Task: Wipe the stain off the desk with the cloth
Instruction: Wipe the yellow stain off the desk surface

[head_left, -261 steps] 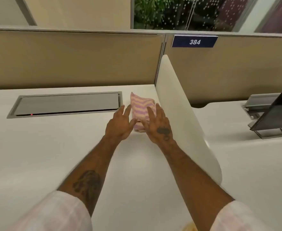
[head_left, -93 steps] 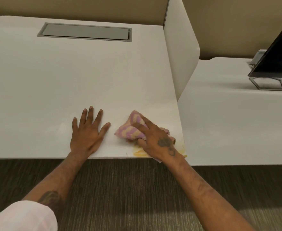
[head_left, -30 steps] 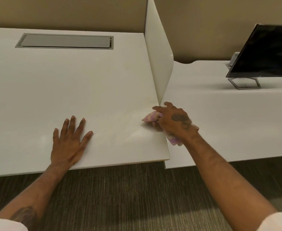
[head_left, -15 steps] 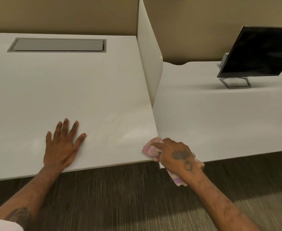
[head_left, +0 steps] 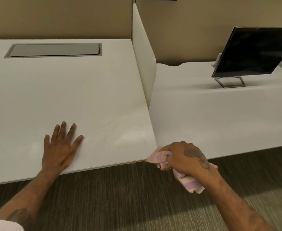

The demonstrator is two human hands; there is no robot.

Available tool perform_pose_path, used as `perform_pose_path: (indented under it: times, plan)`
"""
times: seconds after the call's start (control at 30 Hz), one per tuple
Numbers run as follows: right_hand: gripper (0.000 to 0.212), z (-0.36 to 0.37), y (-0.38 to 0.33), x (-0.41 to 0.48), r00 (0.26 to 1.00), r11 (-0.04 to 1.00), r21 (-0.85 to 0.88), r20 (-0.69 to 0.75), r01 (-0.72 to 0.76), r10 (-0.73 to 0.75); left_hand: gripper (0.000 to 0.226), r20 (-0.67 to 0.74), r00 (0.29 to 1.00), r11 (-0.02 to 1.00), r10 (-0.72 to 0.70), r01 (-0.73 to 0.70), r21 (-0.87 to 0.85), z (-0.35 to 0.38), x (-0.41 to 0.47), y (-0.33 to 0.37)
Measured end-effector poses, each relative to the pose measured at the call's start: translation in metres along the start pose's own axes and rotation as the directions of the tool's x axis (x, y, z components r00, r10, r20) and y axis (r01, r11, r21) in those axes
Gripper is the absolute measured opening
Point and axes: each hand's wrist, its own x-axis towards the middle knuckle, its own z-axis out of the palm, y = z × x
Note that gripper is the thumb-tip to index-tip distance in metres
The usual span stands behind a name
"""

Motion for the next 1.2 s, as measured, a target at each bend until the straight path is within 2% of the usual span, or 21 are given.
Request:
perform_pose_path:
  times: [0.1,0.17,0.2,0.23,0.27,0.33,0.37,0.4,0.43,0.47,0.53,0.63,0.7,0.77,0.83,0.9,1.03,1.13,1.2]
  plan:
    - [0.020,-0.002,-0.010,0.009,0.996,0.991,0.112,-0.044,-0.067,0.072,0.083,-0.006,1.000,1.000,0.005,-0.005,-0.005,0.000,0.001,0.001]
    - [0.024,0.046,0.029,0.044,0.992,0.997,0.048,-0.109,-0.061,0.066,0.082,-0.007,1.000,1.000,0.002,-0.003,-0.006,0.001,0.000,0.002]
    - [0.036,0.074,0.064,0.069,0.994,0.998,-0.021,-0.087,-0.066,0.064,0.082,-0.006,1.000,1.000,0.000,0.000,-0.006,0.002,-0.001,0.001]
    - [0.051,0.133,0.108,0.105,0.999,0.999,-0.031,-0.044,0.030,-0.032,0.082,-0.001,1.000,1.000,-0.003,0.003,-0.007,0.002,-0.002,0.000]
    - [0.052,0.168,0.122,0.127,0.994,0.994,0.018,0.006,0.112,-0.112,0.082,0.005,1.000,1.000,-0.004,0.004,-0.009,0.002,-0.004,-0.001]
    - [0.035,0.156,0.084,0.114,0.990,0.989,-0.054,-0.015,0.141,-0.142,0.083,0.001,1.000,1.000,0.003,-0.003,-0.017,0.000,-0.003,0.000]
    - [0.030,0.127,0.037,0.077,0.996,0.990,-0.108,0.023,0.087,-0.085,0.083,-0.003,1.000,1.000,0.006,-0.006,-0.019,-0.001,-0.003,0.000]
    - [0.029,0.082,-0.009,0.037,0.999,0.995,-0.091,-0.030,0.035,-0.038,0.083,-0.010,1.000,1.000,0.010,-0.010,-0.021,-0.002,-0.004,0.002]
    - [0.029,0.078,-0.015,0.021,1.000,0.989,-0.150,-0.017,-0.004,0.001,0.083,-0.017,1.000,1.000,0.011,-0.012,-0.024,-0.003,-0.004,0.003]
    - [0.029,0.080,-0.009,0.027,0.999,0.989,-0.145,-0.033,0.021,-0.026,0.083,-0.025,1.000,1.000,0.009,-0.010,-0.025,-0.003,-0.006,0.004]
    - [0.027,0.069,0.009,0.009,0.995,0.996,-0.081,0.092,-0.025,0.033,0.083,-0.047,0.999,1.000,0.010,-0.011,-0.020,-0.005,-0.010,0.007]
    - [0.046,0.052,0.035,-0.004,0.985,0.959,0.228,0.070,-0.168,0.156,0.087,-0.085,0.996,0.997,0.014,-0.021,-0.073,-0.011,-0.011,0.031]
    - [0.040,0.033,0.049,-0.001,0.985,0.956,0.243,0.080,-0.165,0.150,0.085,-0.096,0.994,0.987,0.055,-0.068,-0.145,-0.013,-0.007,0.065]
    - [0.032,0.016,0.064,0.000,0.990,0.921,0.363,0.075,-0.140,0.121,0.079,-0.082,0.985,0.969,0.149,-0.162,-0.186,-0.011,-0.002,0.105]
    - [0.030,0.009,0.079,0.004,0.990,0.821,0.554,0.095,-0.137,0.101,0.076,-0.037,0.969,0.946,0.246,-0.248,-0.208,-0.007,0.002,0.143]
    - [0.034,0.007,0.096,0.014,0.989,0.647,0.750,0.139,-0.138,0.051,0.074,0.019,0.953,0.930,0.302,-0.291,-0.224,0.001,0.005,0.177]
    - [0.047,0.016,0.126,0.051,0.984,0.461,0.876,0.176,-0.145,-0.024,0.068,0.097,0.954,0.949,0.284,-0.266,-0.167,0.019,0.013,0.221]
    - [0.057,0.026,0.137,0.079,0.983,0.418,0.901,0.166,-0.119,-0.079,0.065,0.101,0.970,0.974,0.221,-0.214,-0.081,0.029,0.014,0.233]
    - [0.053,0.027,0.136,0.094,0.985,0.423,0.903,0.133,-0.073,-0.113,0.063,0.076,0.977,0.979,0.200,-0.196,-0.053,0.031,0.012,0.236]
